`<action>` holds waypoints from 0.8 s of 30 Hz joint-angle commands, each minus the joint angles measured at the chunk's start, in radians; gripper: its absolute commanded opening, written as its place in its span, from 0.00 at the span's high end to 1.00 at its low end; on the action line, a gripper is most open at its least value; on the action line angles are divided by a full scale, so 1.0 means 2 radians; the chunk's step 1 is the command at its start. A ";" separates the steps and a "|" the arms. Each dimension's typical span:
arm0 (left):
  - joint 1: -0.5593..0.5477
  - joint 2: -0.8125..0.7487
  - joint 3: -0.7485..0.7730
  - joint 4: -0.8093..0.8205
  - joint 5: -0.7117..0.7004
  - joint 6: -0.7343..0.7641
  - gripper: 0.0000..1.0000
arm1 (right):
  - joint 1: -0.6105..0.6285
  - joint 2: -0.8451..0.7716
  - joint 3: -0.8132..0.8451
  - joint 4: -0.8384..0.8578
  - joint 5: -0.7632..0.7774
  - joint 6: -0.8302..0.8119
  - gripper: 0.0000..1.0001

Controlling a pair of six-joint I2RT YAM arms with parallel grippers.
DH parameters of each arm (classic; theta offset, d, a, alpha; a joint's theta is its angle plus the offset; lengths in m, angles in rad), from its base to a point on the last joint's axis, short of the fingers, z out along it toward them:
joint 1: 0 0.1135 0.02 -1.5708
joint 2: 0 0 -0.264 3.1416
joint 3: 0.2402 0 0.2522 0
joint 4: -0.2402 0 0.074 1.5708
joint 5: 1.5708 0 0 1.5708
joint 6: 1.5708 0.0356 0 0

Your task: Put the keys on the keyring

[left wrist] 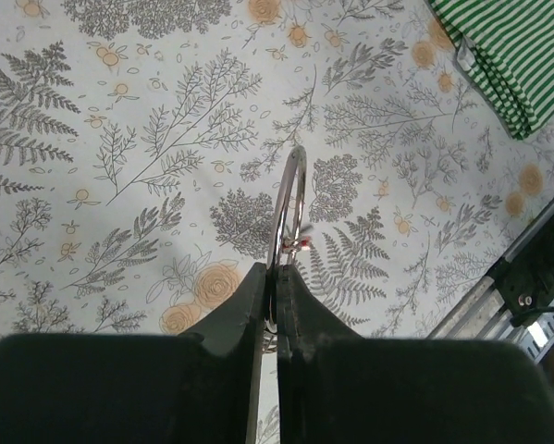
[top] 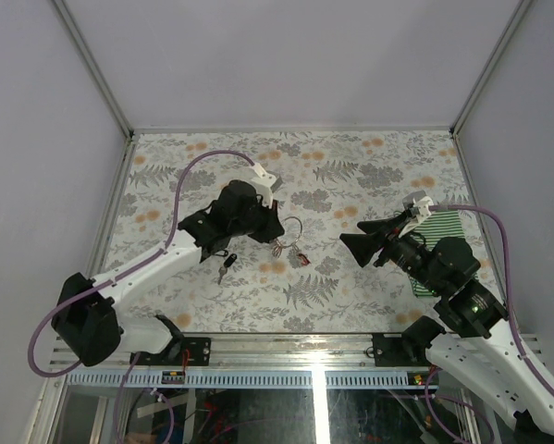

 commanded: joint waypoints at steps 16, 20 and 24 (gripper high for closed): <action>0.200 0.144 -0.044 0.221 0.152 -0.070 0.98 | 0.002 -0.013 -0.009 0.004 0.000 0.012 0.33; 0.218 0.189 -0.045 0.263 0.156 -0.092 0.97 | 0.002 -0.016 -0.009 0.000 0.002 0.012 0.33; 0.233 0.220 -0.046 0.291 0.153 -0.109 0.89 | 0.002 -0.018 -0.008 -0.006 0.003 0.012 0.33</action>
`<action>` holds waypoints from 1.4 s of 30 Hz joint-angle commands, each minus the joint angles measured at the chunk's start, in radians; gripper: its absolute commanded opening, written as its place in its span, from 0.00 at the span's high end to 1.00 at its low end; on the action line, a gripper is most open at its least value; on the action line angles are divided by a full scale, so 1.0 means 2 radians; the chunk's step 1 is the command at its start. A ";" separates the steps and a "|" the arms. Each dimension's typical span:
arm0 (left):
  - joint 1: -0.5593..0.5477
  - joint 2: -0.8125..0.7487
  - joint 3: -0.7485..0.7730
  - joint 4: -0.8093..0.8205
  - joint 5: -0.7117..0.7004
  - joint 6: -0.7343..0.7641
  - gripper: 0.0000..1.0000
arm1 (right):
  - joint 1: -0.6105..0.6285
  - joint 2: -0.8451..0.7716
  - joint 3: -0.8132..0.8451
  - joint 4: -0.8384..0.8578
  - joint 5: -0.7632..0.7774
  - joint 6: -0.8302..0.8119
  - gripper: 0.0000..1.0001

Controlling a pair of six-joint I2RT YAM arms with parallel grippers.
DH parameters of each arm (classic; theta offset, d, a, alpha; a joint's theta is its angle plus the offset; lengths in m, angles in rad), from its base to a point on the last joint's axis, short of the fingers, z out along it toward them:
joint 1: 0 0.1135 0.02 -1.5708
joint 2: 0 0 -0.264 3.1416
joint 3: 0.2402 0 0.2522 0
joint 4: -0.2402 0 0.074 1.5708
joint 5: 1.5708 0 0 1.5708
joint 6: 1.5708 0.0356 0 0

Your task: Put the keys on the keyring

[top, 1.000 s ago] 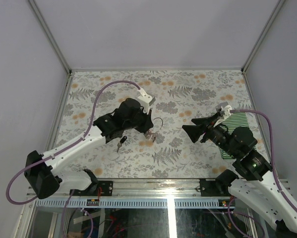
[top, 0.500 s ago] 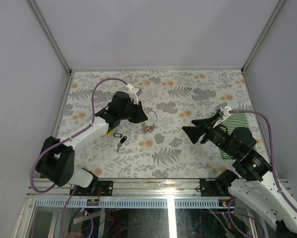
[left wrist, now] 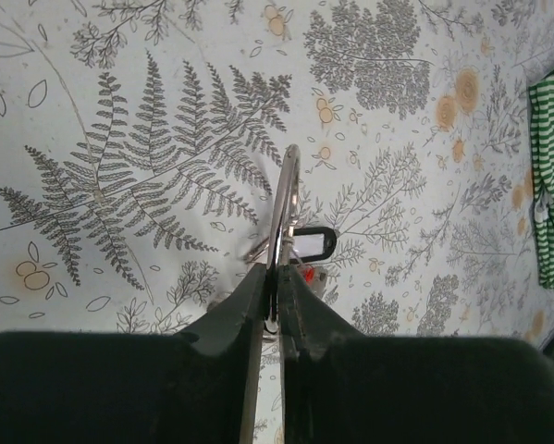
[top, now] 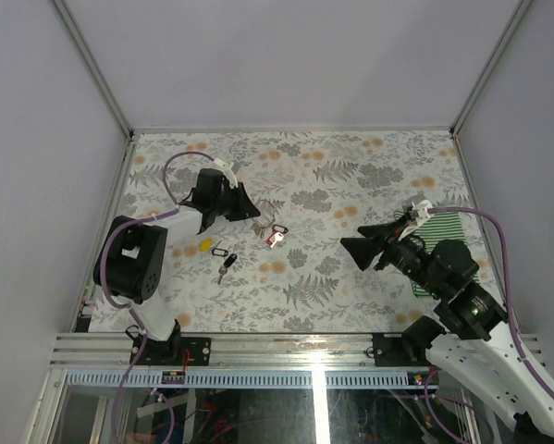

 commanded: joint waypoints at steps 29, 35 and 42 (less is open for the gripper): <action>0.033 -0.432 -0.052 -0.218 -0.140 0.051 0.24 | 0.002 -0.057 0.017 -0.102 0.175 -0.025 0.00; 0.034 -0.533 -0.063 -0.295 -0.207 0.040 0.00 | 0.002 -0.089 0.005 -0.140 0.213 -0.008 0.01; 0.034 -0.590 -0.075 -0.336 -0.271 0.000 0.00 | 0.002 -0.107 -0.013 -0.155 0.240 -0.003 0.01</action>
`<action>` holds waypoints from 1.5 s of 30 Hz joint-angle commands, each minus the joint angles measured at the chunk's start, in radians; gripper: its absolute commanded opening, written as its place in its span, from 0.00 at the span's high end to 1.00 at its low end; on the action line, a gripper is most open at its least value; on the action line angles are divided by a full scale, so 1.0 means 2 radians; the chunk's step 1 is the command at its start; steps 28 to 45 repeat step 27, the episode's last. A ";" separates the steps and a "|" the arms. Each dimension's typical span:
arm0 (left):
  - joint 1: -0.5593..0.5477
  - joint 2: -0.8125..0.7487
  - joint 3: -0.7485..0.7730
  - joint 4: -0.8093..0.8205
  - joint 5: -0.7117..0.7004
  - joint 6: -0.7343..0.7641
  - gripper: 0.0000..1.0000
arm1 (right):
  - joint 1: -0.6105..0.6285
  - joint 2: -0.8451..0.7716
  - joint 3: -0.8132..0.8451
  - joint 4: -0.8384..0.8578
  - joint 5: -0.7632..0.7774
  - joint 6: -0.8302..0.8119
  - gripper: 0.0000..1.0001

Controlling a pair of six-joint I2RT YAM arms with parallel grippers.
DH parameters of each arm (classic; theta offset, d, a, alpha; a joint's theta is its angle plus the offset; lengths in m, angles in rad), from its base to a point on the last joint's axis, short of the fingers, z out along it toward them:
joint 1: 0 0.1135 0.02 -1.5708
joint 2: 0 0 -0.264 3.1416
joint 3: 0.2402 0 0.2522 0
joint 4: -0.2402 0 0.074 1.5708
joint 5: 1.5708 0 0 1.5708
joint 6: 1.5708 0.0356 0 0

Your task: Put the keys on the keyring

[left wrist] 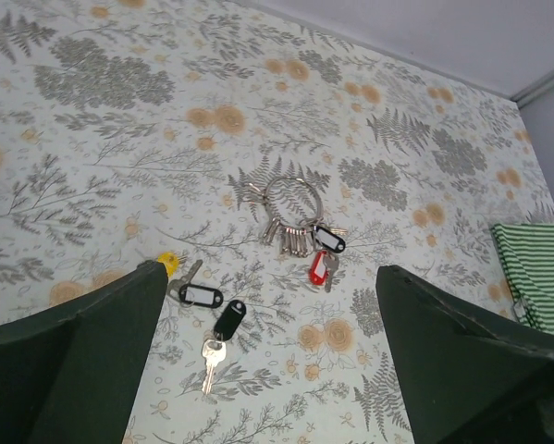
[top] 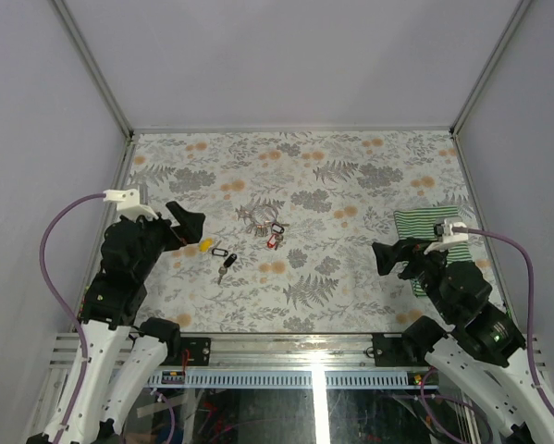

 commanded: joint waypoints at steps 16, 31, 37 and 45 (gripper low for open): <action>0.002 -0.019 -0.024 -0.026 -0.091 -0.027 0.00 | 0.002 0.001 -0.028 0.002 0.084 0.046 0.01; 0.002 -0.022 -0.026 -0.026 -0.101 -0.029 0.00 | 0.002 0.013 -0.028 0.000 0.078 0.051 0.01; 0.002 -0.022 -0.026 -0.026 -0.101 -0.029 0.00 | 0.002 0.013 -0.028 0.000 0.078 0.051 0.01; 0.002 -0.022 -0.026 -0.026 -0.101 -0.029 0.00 | 0.002 0.013 -0.028 0.000 0.078 0.051 0.01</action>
